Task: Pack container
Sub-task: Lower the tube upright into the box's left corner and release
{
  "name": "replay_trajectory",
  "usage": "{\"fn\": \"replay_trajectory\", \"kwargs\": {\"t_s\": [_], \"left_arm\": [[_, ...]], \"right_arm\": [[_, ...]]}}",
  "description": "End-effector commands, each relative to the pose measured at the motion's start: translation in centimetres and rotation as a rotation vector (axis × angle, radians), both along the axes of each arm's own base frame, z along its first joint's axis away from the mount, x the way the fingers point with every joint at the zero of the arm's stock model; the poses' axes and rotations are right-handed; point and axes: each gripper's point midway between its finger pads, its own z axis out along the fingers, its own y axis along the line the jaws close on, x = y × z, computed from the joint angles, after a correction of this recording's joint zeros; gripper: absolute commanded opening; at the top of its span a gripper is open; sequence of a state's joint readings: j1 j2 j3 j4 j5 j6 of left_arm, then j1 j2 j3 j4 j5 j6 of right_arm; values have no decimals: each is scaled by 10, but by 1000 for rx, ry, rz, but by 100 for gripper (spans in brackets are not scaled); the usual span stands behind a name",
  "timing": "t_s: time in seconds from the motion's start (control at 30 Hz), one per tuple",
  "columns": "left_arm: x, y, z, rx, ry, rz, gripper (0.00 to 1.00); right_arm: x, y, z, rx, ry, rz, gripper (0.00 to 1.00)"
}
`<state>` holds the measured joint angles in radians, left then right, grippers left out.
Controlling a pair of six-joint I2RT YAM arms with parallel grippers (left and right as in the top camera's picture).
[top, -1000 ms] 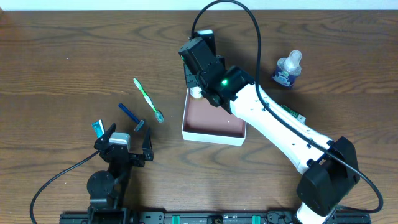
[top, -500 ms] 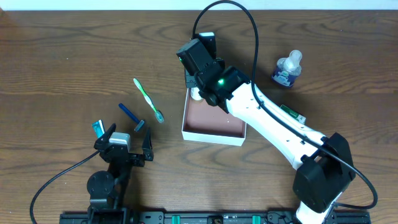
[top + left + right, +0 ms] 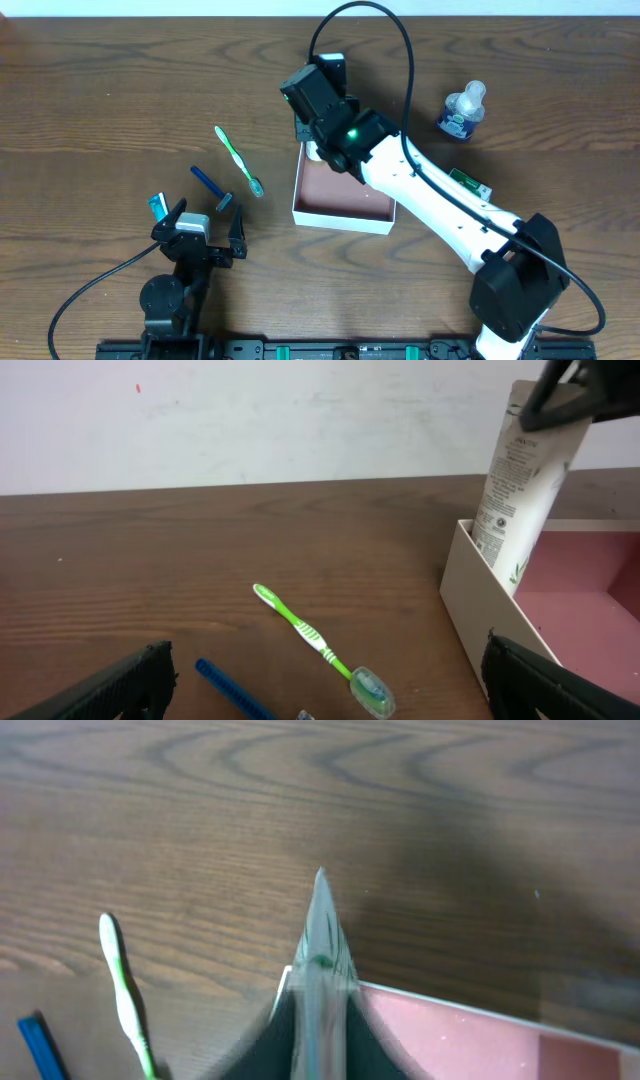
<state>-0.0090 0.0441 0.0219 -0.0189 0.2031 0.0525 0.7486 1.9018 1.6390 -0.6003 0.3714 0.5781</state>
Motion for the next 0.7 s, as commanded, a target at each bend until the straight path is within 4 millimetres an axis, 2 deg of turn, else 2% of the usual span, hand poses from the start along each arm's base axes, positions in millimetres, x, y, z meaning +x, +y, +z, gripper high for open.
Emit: {"fn": "replay_trajectory", "kwargs": {"t_s": [0.0,0.1,0.27,0.37,0.47,0.67], "left_arm": [[-1,-1,-17,4,50,-7,98],[-1,-1,-17,4,50,-7,98],[-1,-1,-17,4,50,-7,98],[-1,-1,-17,4,50,-7,98],[-1,-1,-17,4,50,-7,98],[-1,-1,-17,4,50,-7,98]], "right_arm": [[-3,7,-10,-13,10,2,39],[-8,14,-11,-8,17,26,45],[-16,26,-12,21,41,68,45],[-20,30,-4,33,44,103,46],[-23,29,18,43,22,130,49],[-46,10,85,75,-37,174,53]]}}
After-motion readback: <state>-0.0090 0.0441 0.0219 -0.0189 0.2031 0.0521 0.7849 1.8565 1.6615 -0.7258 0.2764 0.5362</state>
